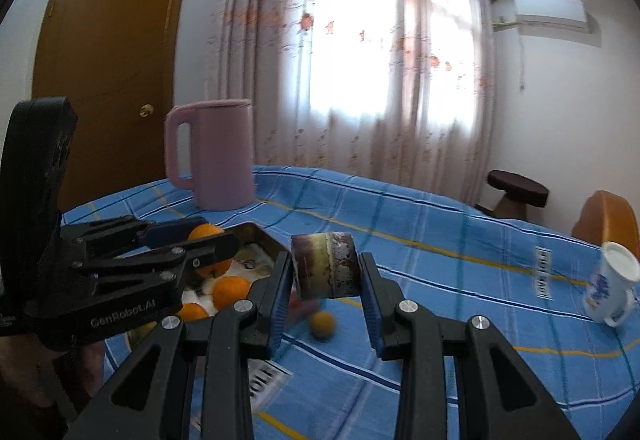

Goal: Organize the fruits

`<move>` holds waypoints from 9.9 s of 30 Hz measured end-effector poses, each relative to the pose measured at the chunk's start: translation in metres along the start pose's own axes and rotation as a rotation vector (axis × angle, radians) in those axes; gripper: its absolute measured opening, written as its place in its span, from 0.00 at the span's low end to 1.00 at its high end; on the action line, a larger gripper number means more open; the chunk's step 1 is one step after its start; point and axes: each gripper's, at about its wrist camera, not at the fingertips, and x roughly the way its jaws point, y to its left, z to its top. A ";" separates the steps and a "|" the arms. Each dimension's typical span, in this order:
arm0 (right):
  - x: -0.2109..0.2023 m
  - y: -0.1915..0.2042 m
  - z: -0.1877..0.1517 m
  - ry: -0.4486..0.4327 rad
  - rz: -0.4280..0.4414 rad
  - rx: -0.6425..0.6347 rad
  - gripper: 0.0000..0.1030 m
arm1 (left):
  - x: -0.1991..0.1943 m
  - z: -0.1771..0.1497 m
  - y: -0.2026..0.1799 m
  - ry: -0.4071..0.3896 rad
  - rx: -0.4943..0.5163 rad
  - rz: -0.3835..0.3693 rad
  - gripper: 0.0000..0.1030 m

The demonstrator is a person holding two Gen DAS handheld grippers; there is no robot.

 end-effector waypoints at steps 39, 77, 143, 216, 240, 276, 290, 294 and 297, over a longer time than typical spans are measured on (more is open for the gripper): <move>0.040 -0.015 -0.014 0.231 -0.031 -0.007 0.55 | 0.013 -0.007 0.054 0.058 -0.104 0.076 0.92; 0.004 -0.156 -0.051 0.284 -0.359 0.256 0.28 | 0.082 -0.002 -0.106 0.240 0.139 -0.119 0.98; -0.040 -0.140 -0.047 0.033 -0.347 0.175 0.28 | 0.078 -0.007 -0.136 0.080 0.191 -0.127 0.42; -0.012 -0.007 -0.010 -0.019 -0.066 0.030 0.28 | -0.010 -0.016 -0.019 0.014 0.044 -0.007 0.42; 0.058 0.062 0.004 0.166 0.117 -0.004 0.28 | -0.025 -0.031 0.051 0.083 -0.009 0.099 0.42; 0.020 0.046 0.005 0.170 0.031 0.038 0.61 | -0.074 -0.022 0.048 -0.024 -0.010 0.105 0.92; -0.023 0.027 0.005 0.114 -0.048 0.059 0.62 | -0.078 -0.019 0.031 -0.037 0.005 0.083 0.96; -0.031 0.025 0.005 0.103 -0.060 0.061 0.62 | -0.079 -0.018 0.027 -0.040 0.009 0.079 0.96; -0.036 0.025 0.005 0.095 -0.066 0.065 0.63 | -0.080 -0.018 0.024 -0.042 0.014 0.077 0.97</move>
